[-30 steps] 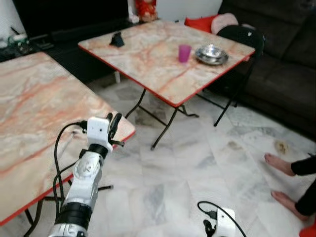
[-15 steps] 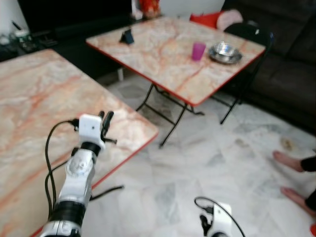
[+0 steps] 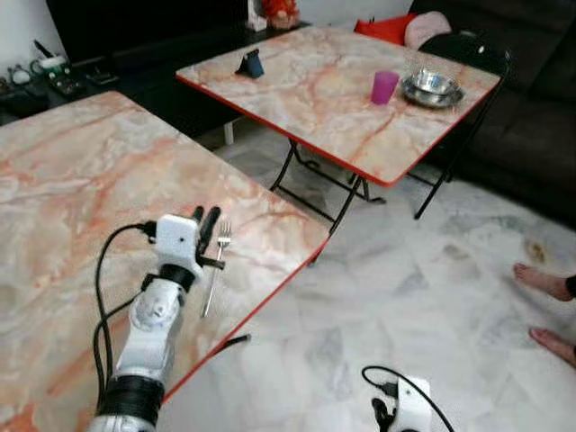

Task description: Setting the table

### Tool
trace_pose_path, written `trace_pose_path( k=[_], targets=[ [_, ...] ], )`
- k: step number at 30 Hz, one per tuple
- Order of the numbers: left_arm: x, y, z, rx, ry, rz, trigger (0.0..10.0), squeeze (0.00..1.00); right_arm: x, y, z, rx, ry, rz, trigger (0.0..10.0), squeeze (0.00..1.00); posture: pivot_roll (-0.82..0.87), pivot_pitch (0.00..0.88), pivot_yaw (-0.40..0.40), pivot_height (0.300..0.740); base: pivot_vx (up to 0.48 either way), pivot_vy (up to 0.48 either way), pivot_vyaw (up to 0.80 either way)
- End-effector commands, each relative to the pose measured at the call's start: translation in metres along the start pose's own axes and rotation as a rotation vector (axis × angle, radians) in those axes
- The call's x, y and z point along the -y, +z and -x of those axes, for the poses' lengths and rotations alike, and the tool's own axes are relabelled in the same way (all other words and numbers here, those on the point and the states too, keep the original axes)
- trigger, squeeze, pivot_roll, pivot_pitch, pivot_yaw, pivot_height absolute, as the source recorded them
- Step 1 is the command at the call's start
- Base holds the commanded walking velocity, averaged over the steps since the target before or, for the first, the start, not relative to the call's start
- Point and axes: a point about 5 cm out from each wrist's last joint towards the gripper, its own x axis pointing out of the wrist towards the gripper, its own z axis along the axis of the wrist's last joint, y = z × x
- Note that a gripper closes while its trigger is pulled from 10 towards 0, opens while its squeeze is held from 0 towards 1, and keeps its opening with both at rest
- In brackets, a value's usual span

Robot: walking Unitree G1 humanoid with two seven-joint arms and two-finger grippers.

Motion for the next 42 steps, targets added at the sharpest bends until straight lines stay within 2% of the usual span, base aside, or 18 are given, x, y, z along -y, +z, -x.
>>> trace_pose_path(
  k=[1,6,18,27,35,42],
  targets=[
    [0.002,0.002,0.002,-0.006,-0.019,0.011,10.0,0.0,0.006,0.0,0.0,0.003,-0.013,-0.009,10.0,0.0,0.06,0.0,-0.04,0.74,0.0,0.0,0.0],
    [0.005,-0.001,0.006,-0.019,-0.021,0.015,10.0,0.0,0.002,-0.005,0.002,-0.011,-0.008,-0.009,10.0,0.0,0.06,0.0,-0.042,0.74,0.0,0.0,0.0],
    [0.005,0.002,0.001,-0.031,-0.014,0.001,10.0,0.0,-0.017,-0.007,0.002,-0.015,0.01,-0.006,10.0,0.0,0.06,0.0,-0.041,0.74,0.0,-0.118,0.0],
    [0.004,0.002,0.002,-0.044,-0.01,-0.019,10.0,0.0,-0.019,0.002,-0.001,0.002,0.012,-0.003,10.0,0.0,0.06,0.0,-0.041,0.74,0.0,0.0,0.0],
    [0.005,0.001,0.0,-0.048,-0.01,-0.023,10.0,0.0,-0.021,0.003,-0.002,-0.002,0.014,-0.002,10.0,0.0,0.06,0.0,-0.04,0.74,0.0,-0.48,0.0],
    [0.003,0.001,-0.001,-0.055,-0.004,-0.019,10.0,0.0,-0.016,0.004,-0.002,0.002,0.01,-0.003,10.0,0.0,0.06,0.0,-0.04,0.74,0.0,0.0,0.0]
  ],
)
